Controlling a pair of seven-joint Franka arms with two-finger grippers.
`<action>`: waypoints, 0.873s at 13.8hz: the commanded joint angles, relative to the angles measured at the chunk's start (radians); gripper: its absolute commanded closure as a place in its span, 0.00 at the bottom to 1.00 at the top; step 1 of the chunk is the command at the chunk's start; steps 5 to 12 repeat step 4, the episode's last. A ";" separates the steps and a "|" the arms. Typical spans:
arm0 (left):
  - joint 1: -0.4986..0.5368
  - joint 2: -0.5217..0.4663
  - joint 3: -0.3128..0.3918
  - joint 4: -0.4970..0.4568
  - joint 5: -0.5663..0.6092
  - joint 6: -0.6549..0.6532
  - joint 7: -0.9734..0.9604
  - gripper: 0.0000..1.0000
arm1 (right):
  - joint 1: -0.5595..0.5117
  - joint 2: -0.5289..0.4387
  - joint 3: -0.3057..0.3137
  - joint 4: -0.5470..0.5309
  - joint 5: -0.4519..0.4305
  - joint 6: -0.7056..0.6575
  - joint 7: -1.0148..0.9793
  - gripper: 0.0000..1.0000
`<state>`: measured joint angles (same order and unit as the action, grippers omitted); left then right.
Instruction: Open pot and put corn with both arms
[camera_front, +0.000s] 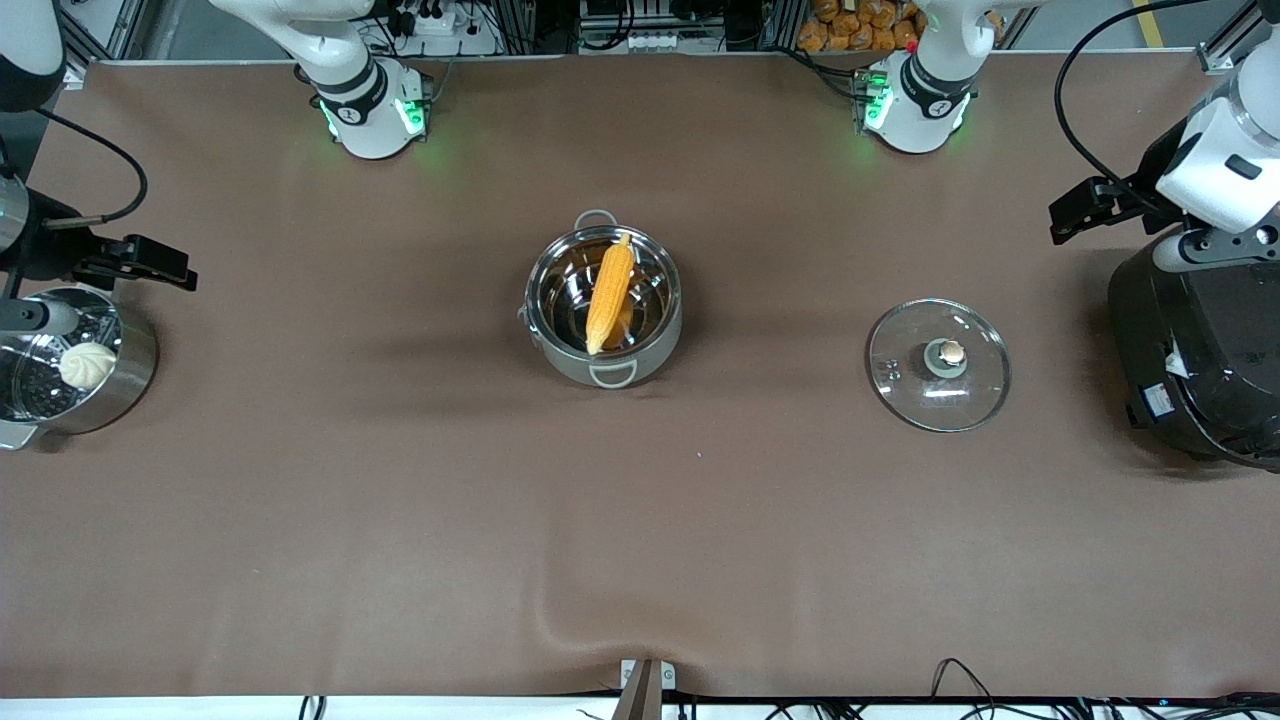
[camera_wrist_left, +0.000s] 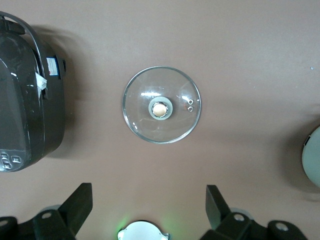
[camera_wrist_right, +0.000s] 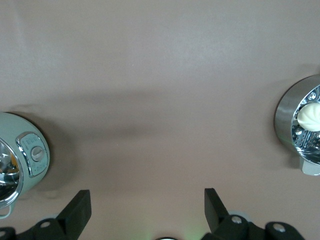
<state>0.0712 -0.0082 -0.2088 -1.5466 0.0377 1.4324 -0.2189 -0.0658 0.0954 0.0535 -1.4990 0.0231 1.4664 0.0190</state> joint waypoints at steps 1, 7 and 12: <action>0.009 -0.009 -0.006 -0.001 0.014 -0.010 0.030 0.00 | -0.011 -0.003 0.012 0.028 -0.006 0.011 0.015 0.00; 0.010 -0.007 -0.001 -0.001 0.013 -0.009 0.030 0.00 | -0.011 -0.003 0.012 0.028 -0.006 0.012 0.015 0.00; 0.010 -0.007 -0.001 -0.001 0.013 -0.009 0.030 0.00 | -0.011 -0.003 0.012 0.028 -0.006 0.012 0.015 0.00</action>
